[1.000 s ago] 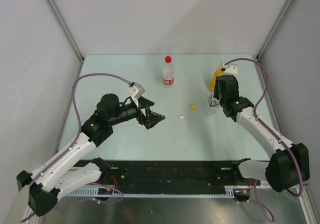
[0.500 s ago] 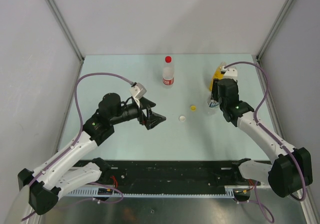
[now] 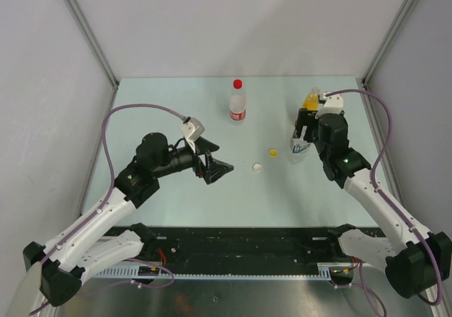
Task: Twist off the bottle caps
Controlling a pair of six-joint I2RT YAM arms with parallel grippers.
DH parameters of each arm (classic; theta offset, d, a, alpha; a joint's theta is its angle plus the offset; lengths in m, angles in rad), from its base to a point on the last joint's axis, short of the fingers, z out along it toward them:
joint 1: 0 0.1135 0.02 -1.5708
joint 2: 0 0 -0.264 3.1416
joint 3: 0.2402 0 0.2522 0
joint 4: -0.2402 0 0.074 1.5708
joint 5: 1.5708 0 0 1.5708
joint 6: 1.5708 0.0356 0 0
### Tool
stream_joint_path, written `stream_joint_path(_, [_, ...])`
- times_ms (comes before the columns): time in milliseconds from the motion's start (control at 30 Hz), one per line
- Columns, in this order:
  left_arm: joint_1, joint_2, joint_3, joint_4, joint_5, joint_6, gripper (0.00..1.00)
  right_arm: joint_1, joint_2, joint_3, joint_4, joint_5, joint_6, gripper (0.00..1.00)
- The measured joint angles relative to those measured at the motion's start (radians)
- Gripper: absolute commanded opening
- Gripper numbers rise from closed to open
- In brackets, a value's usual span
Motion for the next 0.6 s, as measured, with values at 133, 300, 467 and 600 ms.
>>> stream_joint_path(133, [0.0, -0.006, -0.001, 0.0, -0.01, 0.0, 0.99, 0.0, -0.047, 0.0, 0.016, -0.046, 0.004, 0.95])
stream_joint_path(300, [0.0, -0.006, -0.001, 0.0, -0.04, 0.0, 0.99, 0.0, -0.08, 0.0, 0.043, -0.107, 0.016, 0.99])
stream_joint_path(467, [0.0, -0.015, -0.001, -0.002, -0.091, 0.001, 0.99, 0.019, -0.082, -0.001, 0.087, -0.142, 0.032, 0.99])
stream_joint_path(600, [0.0, -0.041, -0.001, -0.01, -0.14, 0.01, 0.99, 0.051, -0.063, 0.0, 0.148, -0.158, 0.039, 0.99])
